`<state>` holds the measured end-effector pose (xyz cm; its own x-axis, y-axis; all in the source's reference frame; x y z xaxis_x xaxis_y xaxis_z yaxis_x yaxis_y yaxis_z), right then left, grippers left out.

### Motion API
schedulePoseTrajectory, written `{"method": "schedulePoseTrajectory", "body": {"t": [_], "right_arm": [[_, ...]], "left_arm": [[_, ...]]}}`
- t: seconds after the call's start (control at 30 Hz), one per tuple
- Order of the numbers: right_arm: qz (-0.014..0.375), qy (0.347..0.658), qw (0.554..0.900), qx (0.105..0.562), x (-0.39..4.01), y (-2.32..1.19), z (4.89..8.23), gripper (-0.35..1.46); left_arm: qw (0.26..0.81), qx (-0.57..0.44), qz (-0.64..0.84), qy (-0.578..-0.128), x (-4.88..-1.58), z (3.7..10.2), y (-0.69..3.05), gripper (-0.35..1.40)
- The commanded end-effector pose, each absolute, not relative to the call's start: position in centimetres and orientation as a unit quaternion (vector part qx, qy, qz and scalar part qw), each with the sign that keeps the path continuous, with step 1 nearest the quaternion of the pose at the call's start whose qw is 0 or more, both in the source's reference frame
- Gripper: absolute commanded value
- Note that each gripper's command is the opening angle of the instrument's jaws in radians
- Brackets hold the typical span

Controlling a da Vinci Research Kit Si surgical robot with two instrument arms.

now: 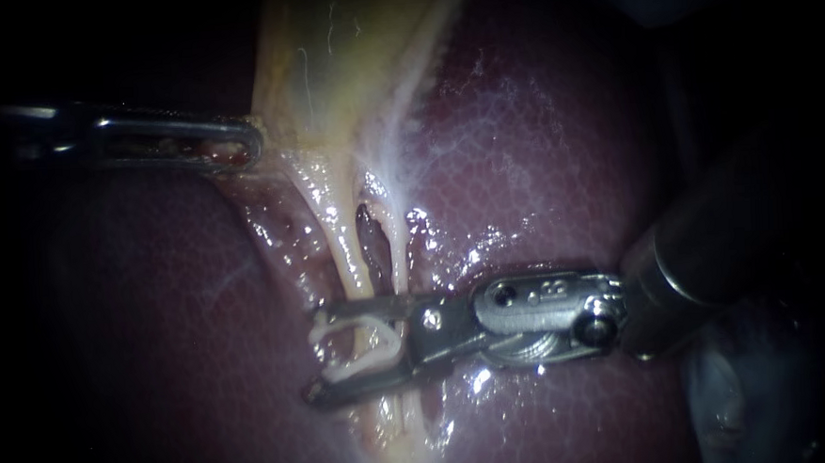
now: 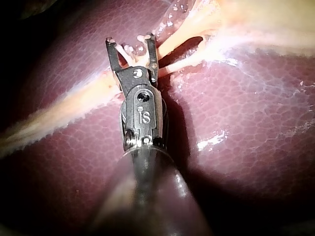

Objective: Clipping second clip left tube

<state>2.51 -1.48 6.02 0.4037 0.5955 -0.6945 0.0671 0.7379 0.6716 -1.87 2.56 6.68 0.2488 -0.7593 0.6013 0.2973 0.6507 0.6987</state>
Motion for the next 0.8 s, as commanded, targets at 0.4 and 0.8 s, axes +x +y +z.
{"method": "schedulePoseTrajectory", "body": {"t": [0.4, 0.8], "right_arm": [[0.18, 0.527, 0.76, 0.335, 2.26, -1.34, 5.59, 0.49], [0.204, 0.524, 0.751, 0.345, 1.84, -1.17, 5.47, 0.49]], "left_arm": [[0.757, 0.23, -0.347, -0.504, -1.8, 6.64, 2.6, -0.35], [0.757, 0.229, -0.348, -0.504, -1.78, 6.64, 2.6, -0.35]]}}
